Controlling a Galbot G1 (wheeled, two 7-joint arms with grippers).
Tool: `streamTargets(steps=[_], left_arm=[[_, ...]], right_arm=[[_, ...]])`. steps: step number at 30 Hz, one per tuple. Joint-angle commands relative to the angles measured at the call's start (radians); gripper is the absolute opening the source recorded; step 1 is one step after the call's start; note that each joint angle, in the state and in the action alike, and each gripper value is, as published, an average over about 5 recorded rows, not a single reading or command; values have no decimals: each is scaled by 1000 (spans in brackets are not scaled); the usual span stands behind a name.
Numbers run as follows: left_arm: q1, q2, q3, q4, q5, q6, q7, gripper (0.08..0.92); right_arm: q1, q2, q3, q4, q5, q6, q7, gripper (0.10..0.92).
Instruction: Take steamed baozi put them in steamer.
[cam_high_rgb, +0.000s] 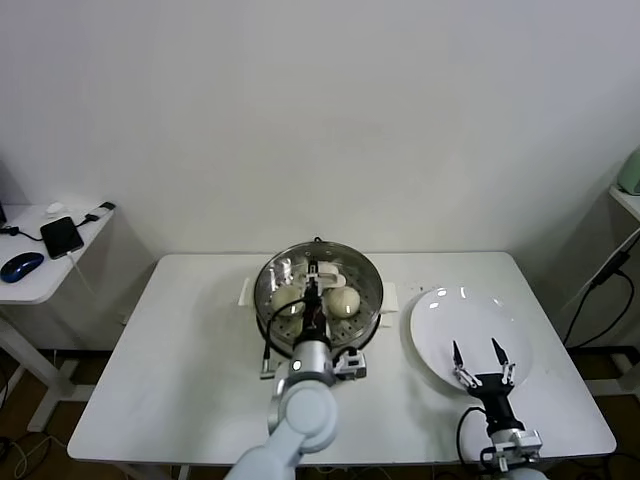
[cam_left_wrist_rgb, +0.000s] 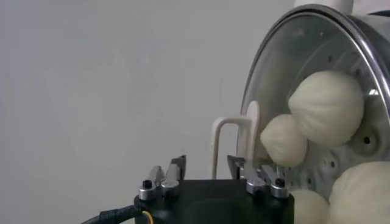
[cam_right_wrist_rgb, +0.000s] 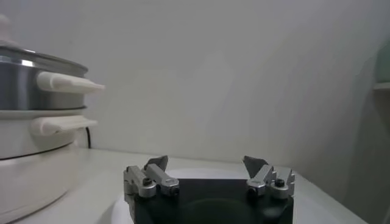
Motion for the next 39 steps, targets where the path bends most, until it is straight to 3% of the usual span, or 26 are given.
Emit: streamTargets(steps=[1,6,9,15,18,20,23,26,31,39], left_arm=[[1,14,10,-54,-61,-1,3,513],[58,70,-5,-161,-112,-3,8,652],[105,101,-35,-231,-179,-21,-34,738],[185,156,-190,-372,-649,-222,-276,819],[208,172,-334,-402,-1024,-388,-440,822],[240,169,-459,-403,-1265,-500,-489,823],[323,169,-644,-360,-1543,-631,-478,823],[418,224,-748,-264,-1777,-720,-438,823],[477,306,-747,-66,-1960,-832,-359,823],[442,291,-702,120,-2001,-889,-252,823]], right_arm=[[1,1,-7,5,-6,-15,-12,823],[-9,5,-13,17,8,-10,3,823],[-21,5,-17,40,29,-2,17,823],[-38,3,-18,89,52,-31,16,823],[-44,1,-21,95,75,-32,12,823],[-47,-2,-23,94,92,-35,10,823],[-45,-4,-25,89,112,-34,9,823],[-40,-4,-25,82,128,-33,8,823],[-38,-6,-21,77,130,-37,8,823],[-30,-6,-19,66,131,-39,8,823]])
